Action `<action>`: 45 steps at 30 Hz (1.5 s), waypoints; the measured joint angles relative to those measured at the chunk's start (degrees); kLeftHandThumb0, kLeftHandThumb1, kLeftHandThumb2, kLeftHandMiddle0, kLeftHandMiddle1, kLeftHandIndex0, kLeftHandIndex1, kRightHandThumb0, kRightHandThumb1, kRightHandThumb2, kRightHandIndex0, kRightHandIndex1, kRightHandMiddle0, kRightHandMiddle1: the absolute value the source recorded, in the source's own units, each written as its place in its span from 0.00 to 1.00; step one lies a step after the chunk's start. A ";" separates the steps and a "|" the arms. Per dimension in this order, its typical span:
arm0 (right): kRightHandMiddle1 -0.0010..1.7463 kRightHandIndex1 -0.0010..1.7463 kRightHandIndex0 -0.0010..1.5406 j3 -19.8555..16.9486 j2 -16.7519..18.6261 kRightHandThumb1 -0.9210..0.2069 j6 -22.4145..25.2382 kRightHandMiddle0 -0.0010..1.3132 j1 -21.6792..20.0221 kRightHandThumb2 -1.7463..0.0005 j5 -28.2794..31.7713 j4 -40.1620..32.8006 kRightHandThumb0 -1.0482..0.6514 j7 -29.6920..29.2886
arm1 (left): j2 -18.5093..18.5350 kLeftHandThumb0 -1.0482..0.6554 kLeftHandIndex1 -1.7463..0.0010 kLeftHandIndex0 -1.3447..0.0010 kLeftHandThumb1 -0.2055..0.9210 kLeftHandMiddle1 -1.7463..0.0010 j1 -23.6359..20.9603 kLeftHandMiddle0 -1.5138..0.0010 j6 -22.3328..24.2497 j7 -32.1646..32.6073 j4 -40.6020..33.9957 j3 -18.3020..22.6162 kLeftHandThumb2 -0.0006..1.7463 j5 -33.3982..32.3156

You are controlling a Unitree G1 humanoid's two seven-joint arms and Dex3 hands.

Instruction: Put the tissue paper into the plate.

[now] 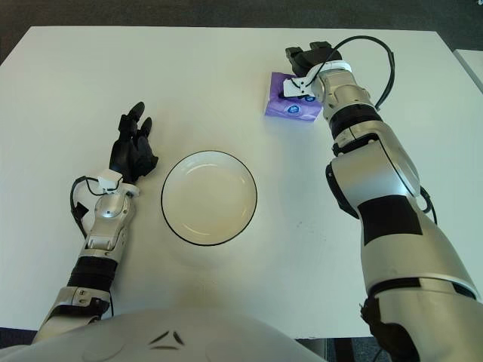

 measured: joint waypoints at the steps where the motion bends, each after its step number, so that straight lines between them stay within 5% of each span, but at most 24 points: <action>1: 0.00 0.00 0.00 0.43 -0.13 0.00 -0.19 0.00 -0.03 0.79 0.00 0.00 0.00 0.66 | -0.01 0.15 0.73 1.00 1.00 0.99 0.01 0.80 0.01 0.00 -0.01 0.00 0.58 0.00; 28: 0.00 0.00 0.00 3.62 -4.51 0.00 -2.86 0.00 -0.39 0.69 1.73 0.05 0.00 17.02 | 0.10 0.15 0.71 1.00 1.00 0.99 -0.08 0.79 0.21 -0.24 0.28 0.39 0.58 -0.16; 45: 0.00 0.00 0.00 4.10 -5.75 0.00 -3.94 0.00 -0.69 0.68 2.33 -0.02 0.00 20.22 | 0.22 0.15 0.70 1.00 1.00 0.99 -0.41 0.79 0.21 -0.53 0.61 0.65 0.58 -0.17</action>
